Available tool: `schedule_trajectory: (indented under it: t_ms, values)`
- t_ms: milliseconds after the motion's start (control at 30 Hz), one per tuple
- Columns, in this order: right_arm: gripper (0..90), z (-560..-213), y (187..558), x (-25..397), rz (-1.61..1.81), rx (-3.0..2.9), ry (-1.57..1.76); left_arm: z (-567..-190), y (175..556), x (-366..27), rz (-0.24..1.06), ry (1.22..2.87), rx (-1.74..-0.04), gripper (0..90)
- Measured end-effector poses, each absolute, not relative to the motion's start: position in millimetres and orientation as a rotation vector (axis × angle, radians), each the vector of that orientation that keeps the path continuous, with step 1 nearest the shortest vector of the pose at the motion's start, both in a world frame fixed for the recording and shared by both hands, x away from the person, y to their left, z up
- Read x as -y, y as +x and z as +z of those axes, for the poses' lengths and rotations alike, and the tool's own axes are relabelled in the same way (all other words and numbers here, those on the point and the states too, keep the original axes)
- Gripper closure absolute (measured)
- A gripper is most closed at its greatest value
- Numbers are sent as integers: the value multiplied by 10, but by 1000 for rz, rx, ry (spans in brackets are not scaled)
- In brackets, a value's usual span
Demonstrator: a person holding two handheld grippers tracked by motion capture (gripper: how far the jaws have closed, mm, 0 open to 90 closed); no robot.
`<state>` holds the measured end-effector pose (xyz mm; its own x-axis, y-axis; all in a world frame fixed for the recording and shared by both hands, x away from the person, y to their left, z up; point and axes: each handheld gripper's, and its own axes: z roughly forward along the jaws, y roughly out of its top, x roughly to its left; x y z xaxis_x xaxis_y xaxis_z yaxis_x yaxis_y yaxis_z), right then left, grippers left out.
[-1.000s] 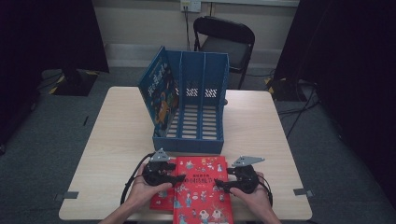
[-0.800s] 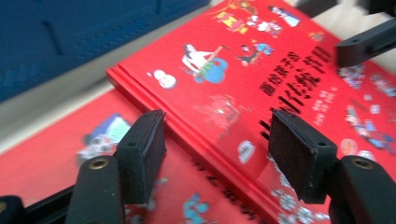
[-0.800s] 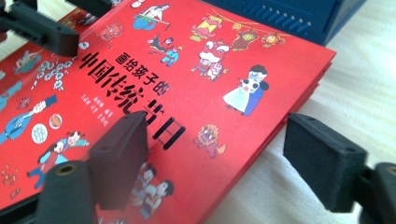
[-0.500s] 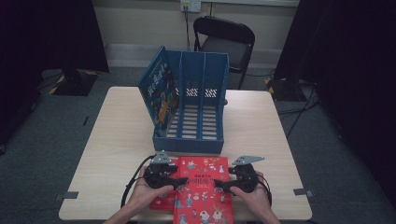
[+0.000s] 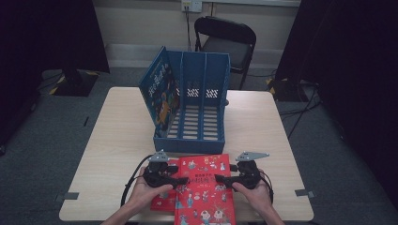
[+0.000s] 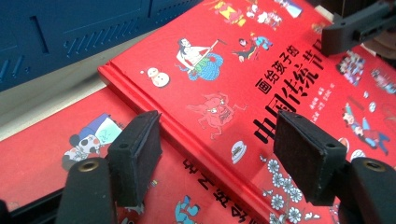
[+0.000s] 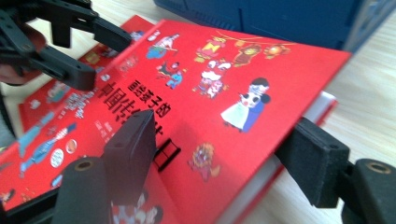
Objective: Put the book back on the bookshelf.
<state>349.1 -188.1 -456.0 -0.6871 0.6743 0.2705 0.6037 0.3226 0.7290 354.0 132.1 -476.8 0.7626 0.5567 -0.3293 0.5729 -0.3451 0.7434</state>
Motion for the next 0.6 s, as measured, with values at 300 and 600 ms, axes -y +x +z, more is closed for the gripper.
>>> schedule_trajectory:
  t_ms: [300, 600]
  values:
    - [258, -4555, 3679, 1791, 1297, -2542, 1195, -4781, 3573, -1351, -16, 2008, -849, 322]
    - [244, -4562, 3709, 1750, 1307, -2554, 1173, -4779, 3580, -1362, -21, 2001, -866, 339]
